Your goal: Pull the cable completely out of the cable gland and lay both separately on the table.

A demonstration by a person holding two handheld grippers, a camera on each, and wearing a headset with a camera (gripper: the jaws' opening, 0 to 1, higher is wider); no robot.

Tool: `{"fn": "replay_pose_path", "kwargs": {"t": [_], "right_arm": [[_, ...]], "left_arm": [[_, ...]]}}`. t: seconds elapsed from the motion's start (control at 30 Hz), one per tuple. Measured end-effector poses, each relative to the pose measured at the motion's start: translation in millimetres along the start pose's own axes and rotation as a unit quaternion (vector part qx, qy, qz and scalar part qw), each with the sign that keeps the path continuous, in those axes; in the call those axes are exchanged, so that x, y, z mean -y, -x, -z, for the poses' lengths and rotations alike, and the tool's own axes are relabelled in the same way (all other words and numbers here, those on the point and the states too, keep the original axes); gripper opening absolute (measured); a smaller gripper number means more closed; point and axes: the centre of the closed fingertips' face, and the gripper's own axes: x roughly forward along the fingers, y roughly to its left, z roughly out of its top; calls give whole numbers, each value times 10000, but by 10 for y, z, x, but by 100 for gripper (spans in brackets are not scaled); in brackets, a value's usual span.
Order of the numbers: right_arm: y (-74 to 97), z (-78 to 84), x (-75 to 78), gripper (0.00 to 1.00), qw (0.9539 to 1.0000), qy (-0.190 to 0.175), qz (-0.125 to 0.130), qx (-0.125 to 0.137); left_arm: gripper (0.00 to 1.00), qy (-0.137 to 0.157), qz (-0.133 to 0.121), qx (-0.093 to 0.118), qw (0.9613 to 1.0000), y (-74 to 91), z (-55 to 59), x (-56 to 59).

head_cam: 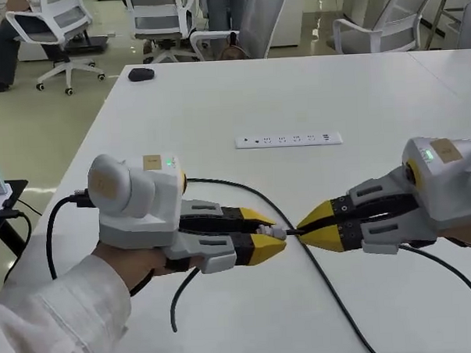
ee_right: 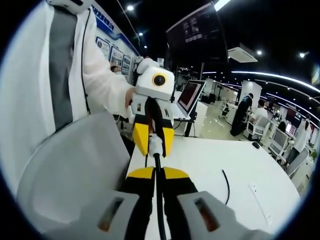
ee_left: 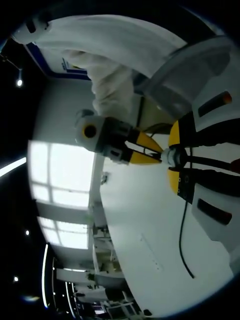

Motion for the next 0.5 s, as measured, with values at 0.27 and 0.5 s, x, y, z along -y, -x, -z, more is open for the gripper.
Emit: {"fn": "replay_pose_path", "kwargs": {"t": [0.27,0.5], "right_arm": [[14,192,47,3,9996,-65,71,-254],[78,364,84,3,9988,-255,180,-366]], "left_arm": [[16,22,-79,3,10000,79,17,-39],[16,54,-156,33,9999,151,21,-62]]}}
